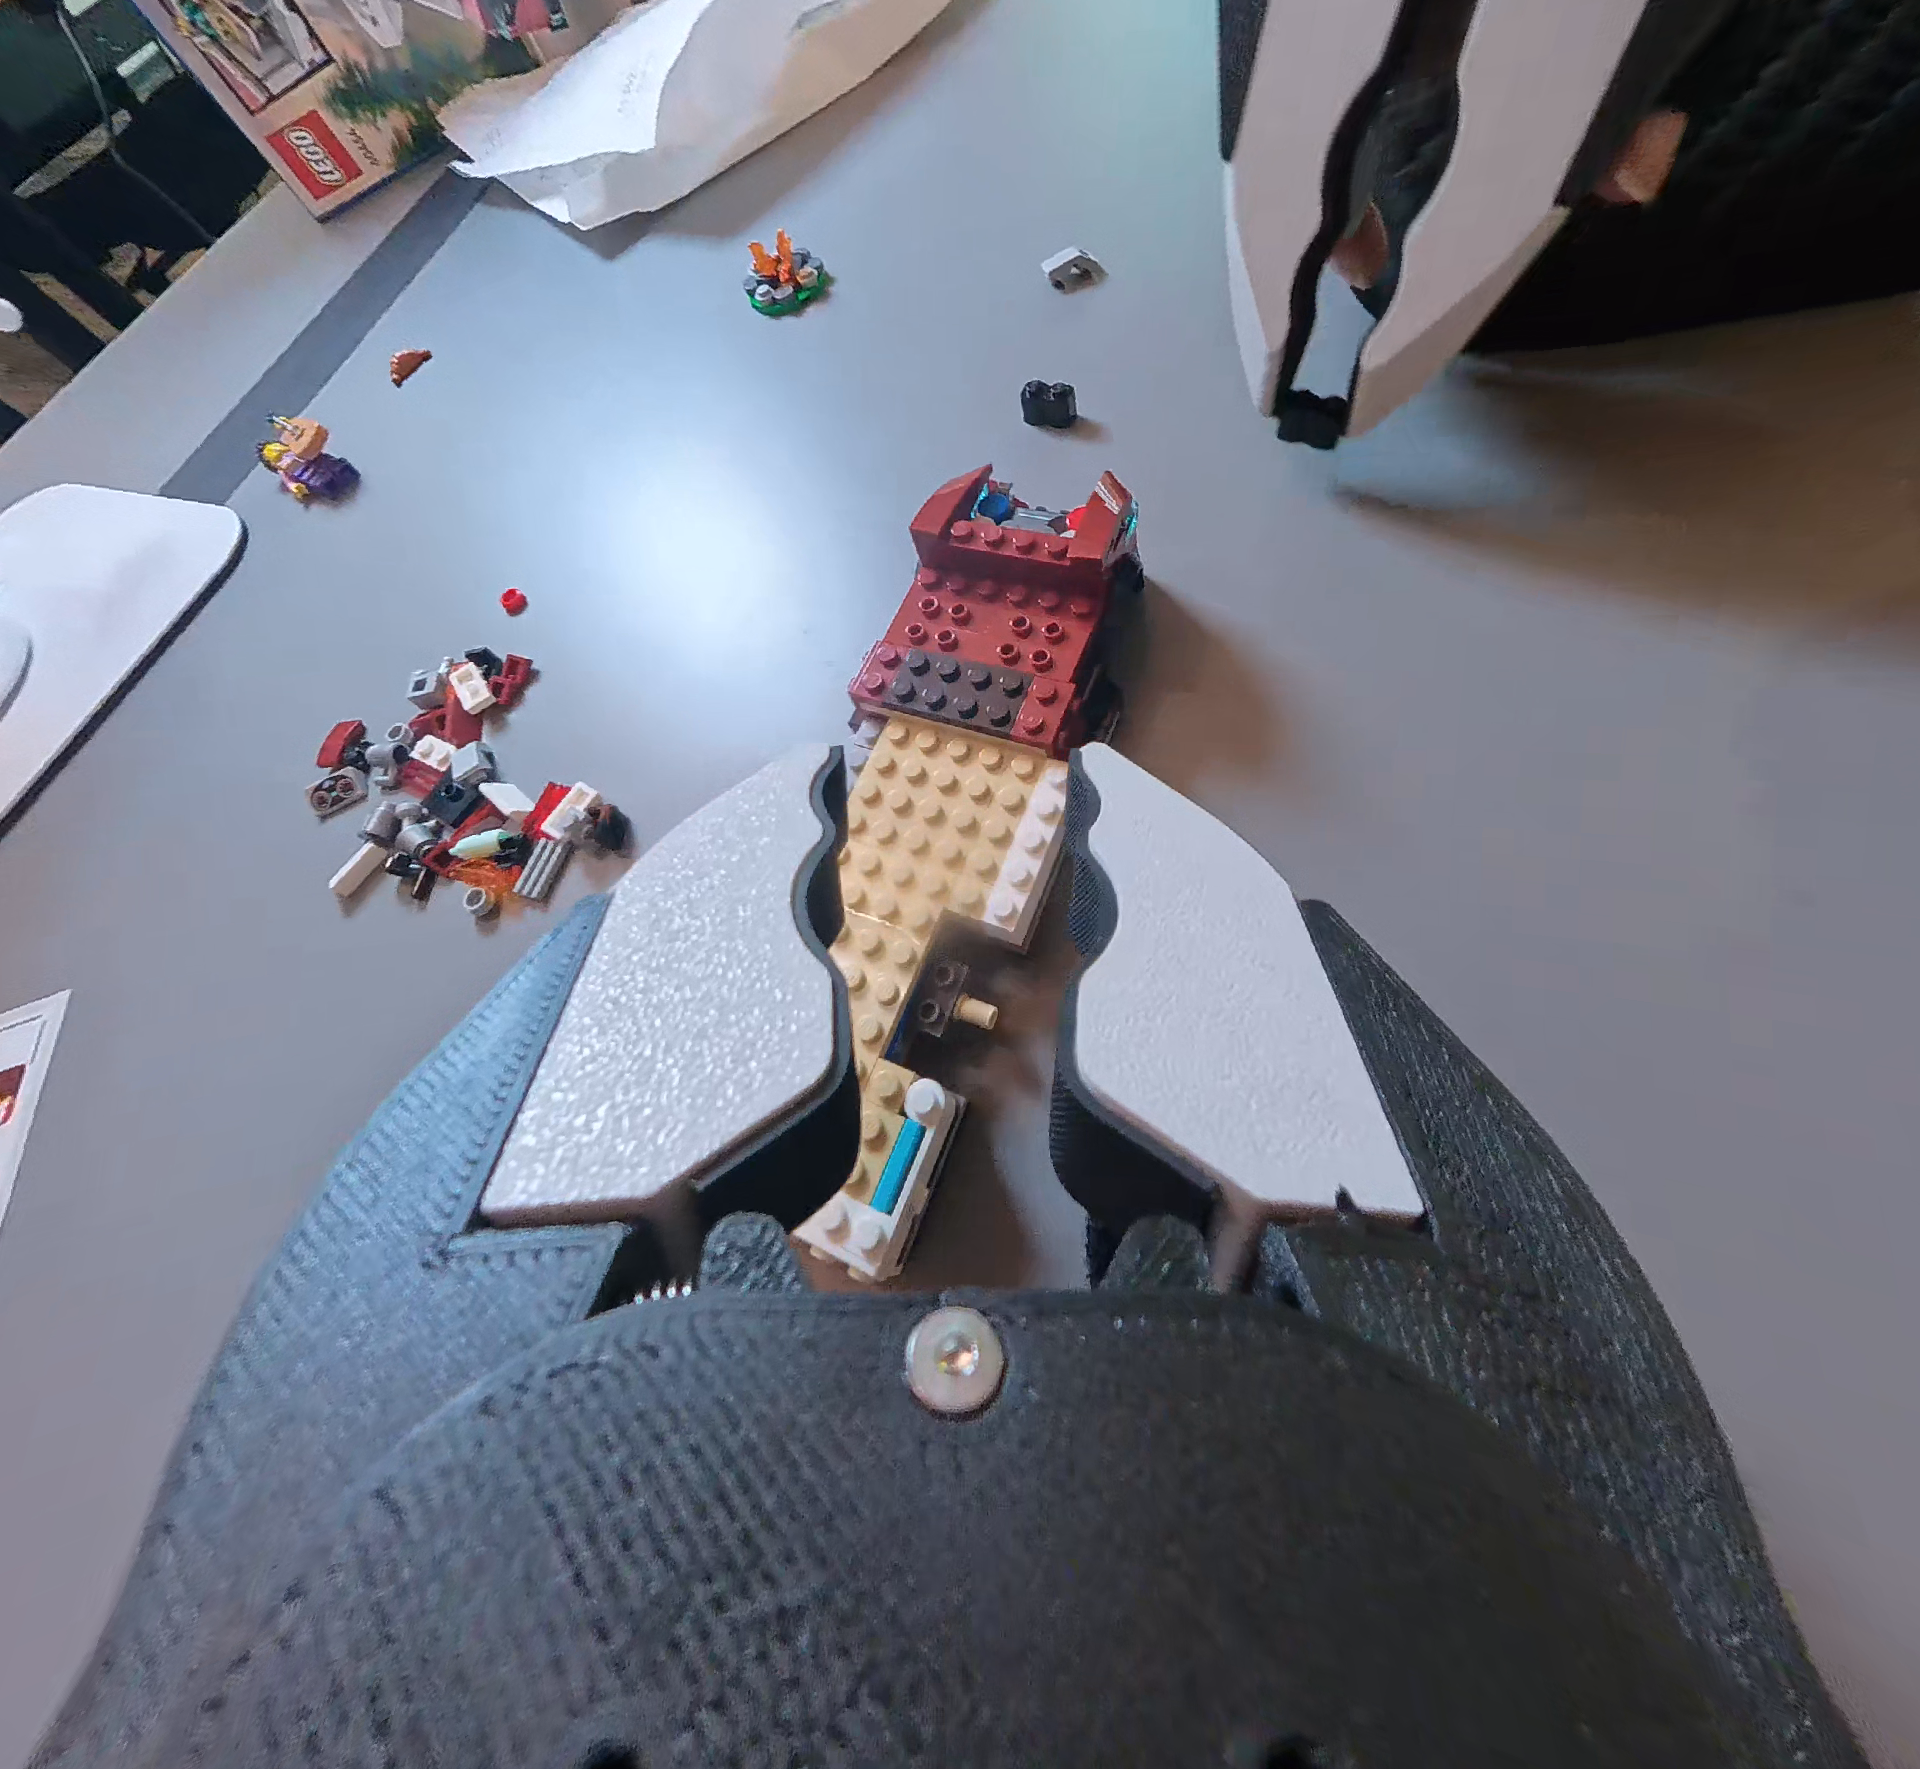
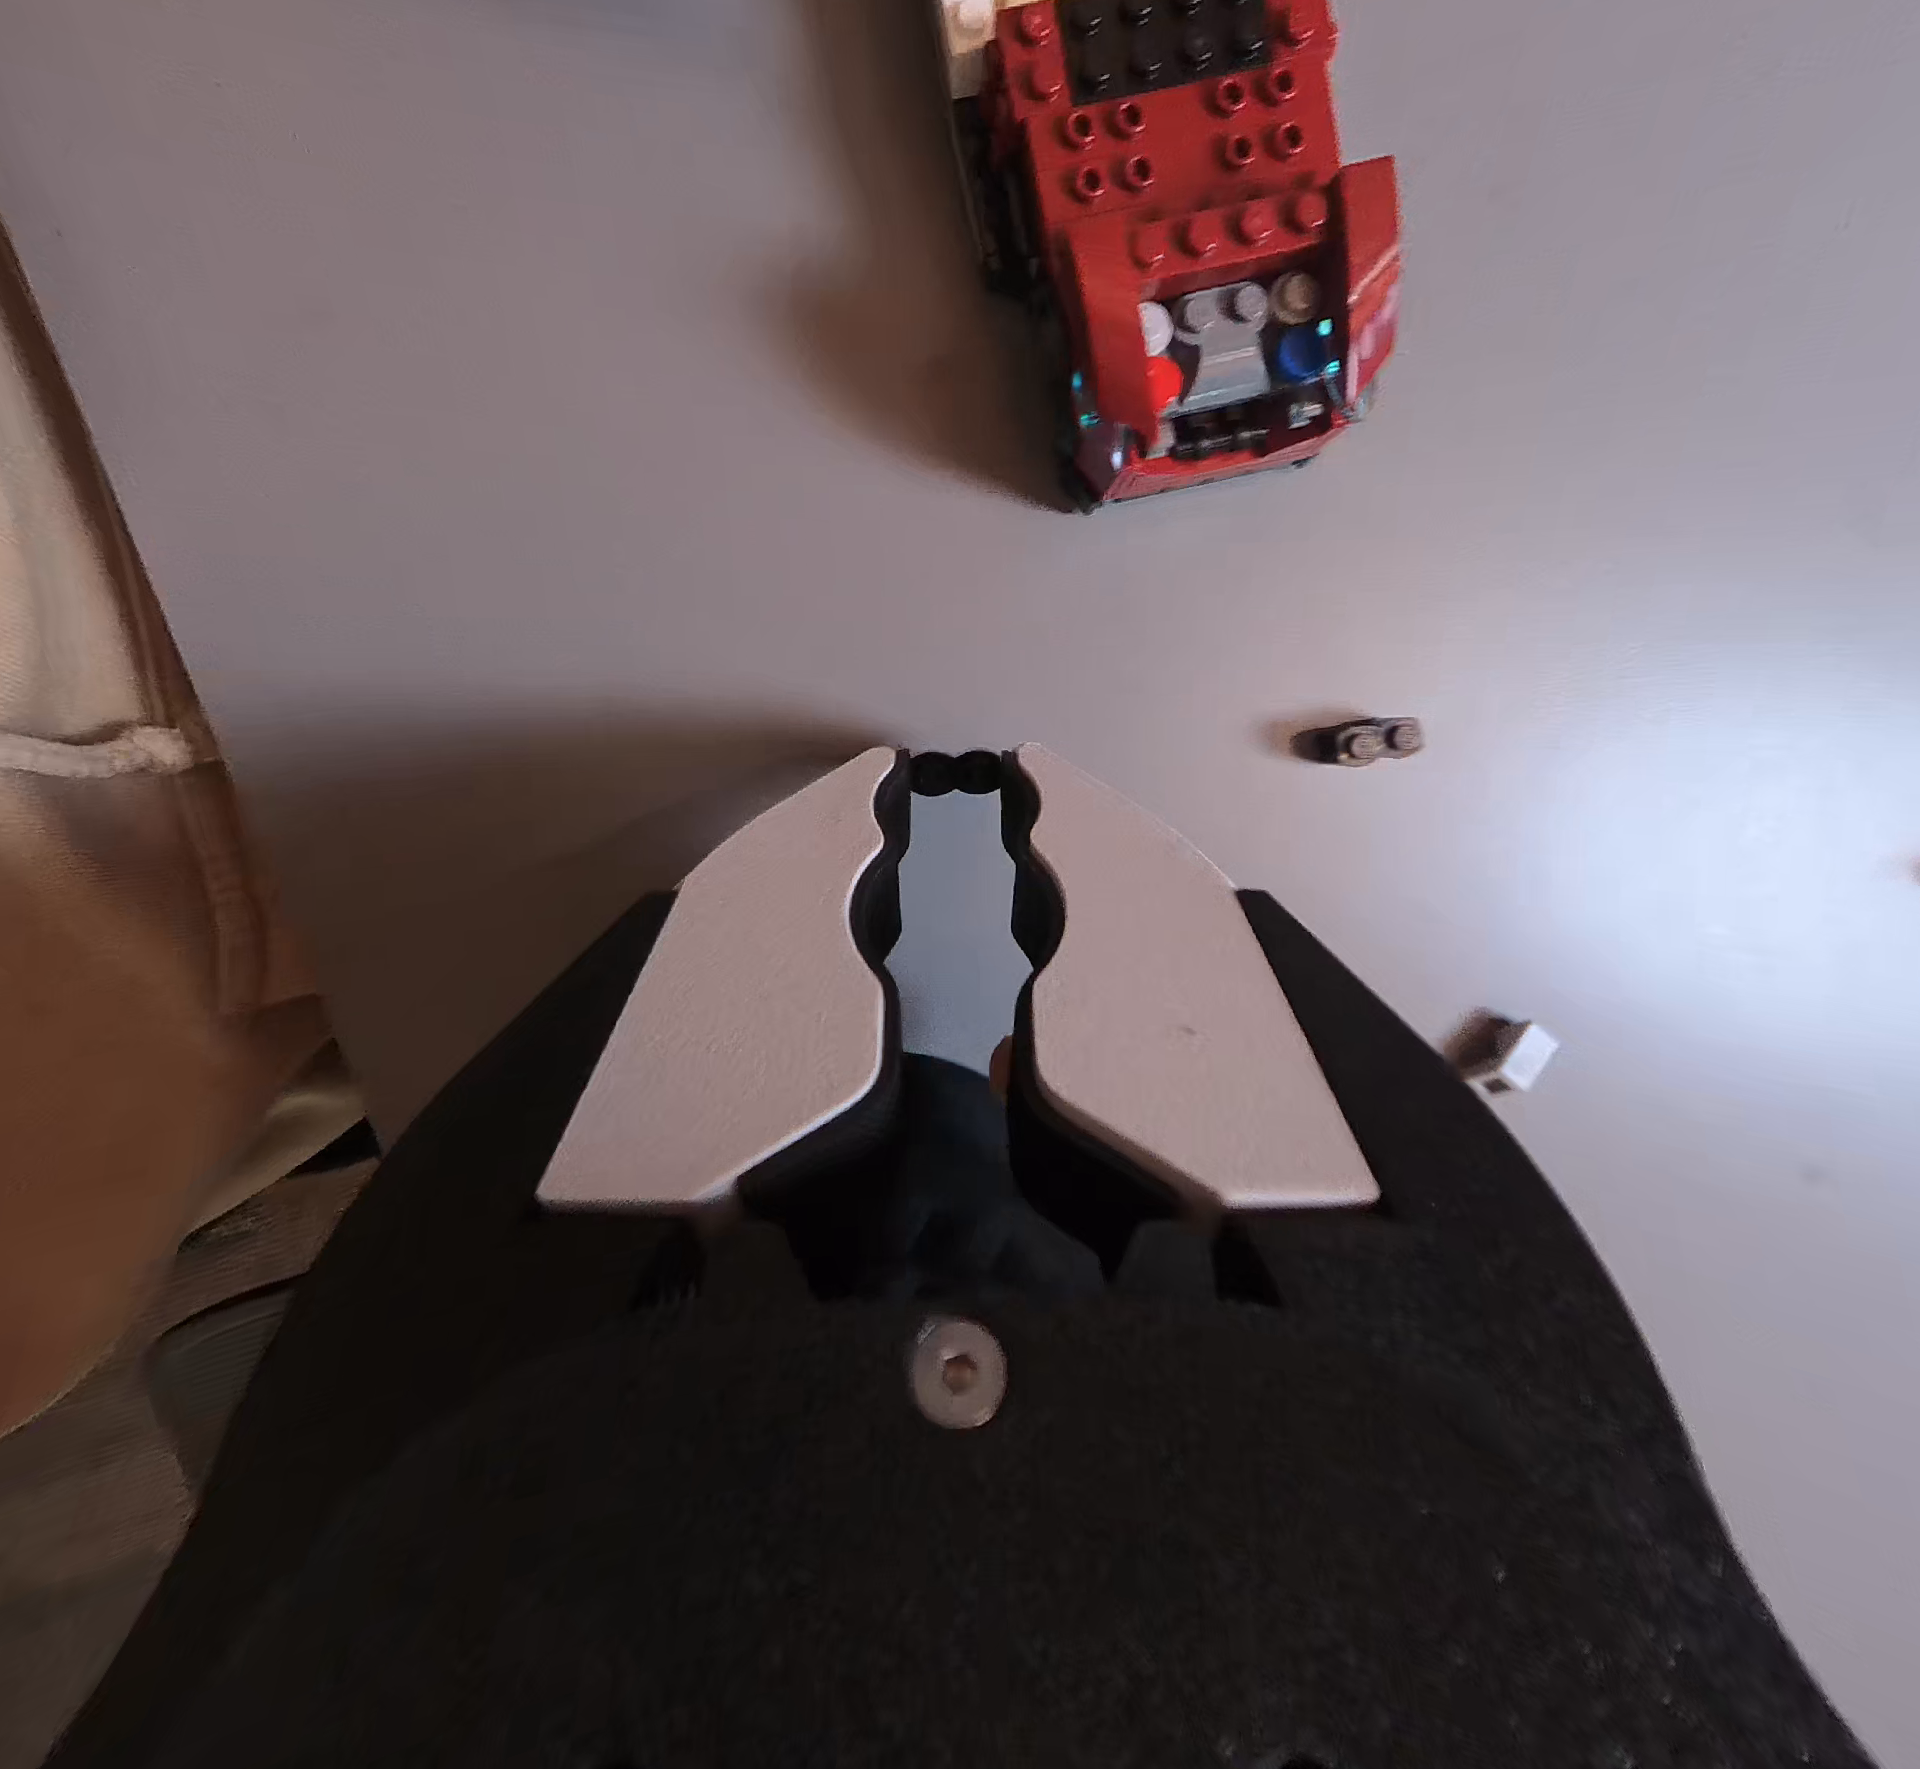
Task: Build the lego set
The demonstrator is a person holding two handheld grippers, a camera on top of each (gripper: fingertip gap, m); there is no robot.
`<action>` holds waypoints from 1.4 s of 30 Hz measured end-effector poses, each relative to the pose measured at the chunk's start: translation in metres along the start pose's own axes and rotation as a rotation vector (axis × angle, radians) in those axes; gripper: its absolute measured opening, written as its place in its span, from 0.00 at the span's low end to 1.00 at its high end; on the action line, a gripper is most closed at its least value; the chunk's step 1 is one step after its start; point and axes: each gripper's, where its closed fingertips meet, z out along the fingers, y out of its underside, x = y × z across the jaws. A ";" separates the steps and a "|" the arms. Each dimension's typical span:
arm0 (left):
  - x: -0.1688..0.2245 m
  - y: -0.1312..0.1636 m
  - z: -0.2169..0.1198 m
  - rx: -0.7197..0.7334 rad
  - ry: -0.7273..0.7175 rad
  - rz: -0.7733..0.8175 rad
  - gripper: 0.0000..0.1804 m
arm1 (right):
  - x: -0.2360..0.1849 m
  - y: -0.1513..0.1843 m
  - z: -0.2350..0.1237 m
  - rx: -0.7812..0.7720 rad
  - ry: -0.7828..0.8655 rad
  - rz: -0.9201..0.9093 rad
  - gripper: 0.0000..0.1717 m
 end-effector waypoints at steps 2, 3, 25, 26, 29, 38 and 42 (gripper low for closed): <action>0.002 0.000 0.004 -0.011 0.008 0.020 0.22 | 0.009 -0.002 -0.002 0.007 0.016 -0.006 0.10; 0.002 0.000 0.007 -0.020 0.010 0.029 0.23 | 0.013 -0.003 -0.001 0.006 0.019 -0.010 0.10; -0.010 -0.006 0.008 0.017 0.023 -0.009 0.18 | 0.034 -0.003 0.016 -0.031 -0.004 -0.078 0.11; -0.010 -0.005 0.008 0.017 0.023 -0.010 0.18 | 0.034 -0.003 0.016 -0.031 -0.004 -0.077 0.12; -0.014 -0.006 0.009 0.024 -0.012 0.006 0.18 | 0.034 -0.004 0.013 -0.015 0.001 -0.069 0.12; -0.016 -0.001 0.011 0.009 -0.043 0.003 0.17 | 0.037 -0.008 0.010 0.033 0.006 -0.046 0.09; -0.010 0.004 0.015 -0.020 -0.016 0.006 0.23 | 0.048 -0.017 -0.004 0.063 0.032 -0.052 0.09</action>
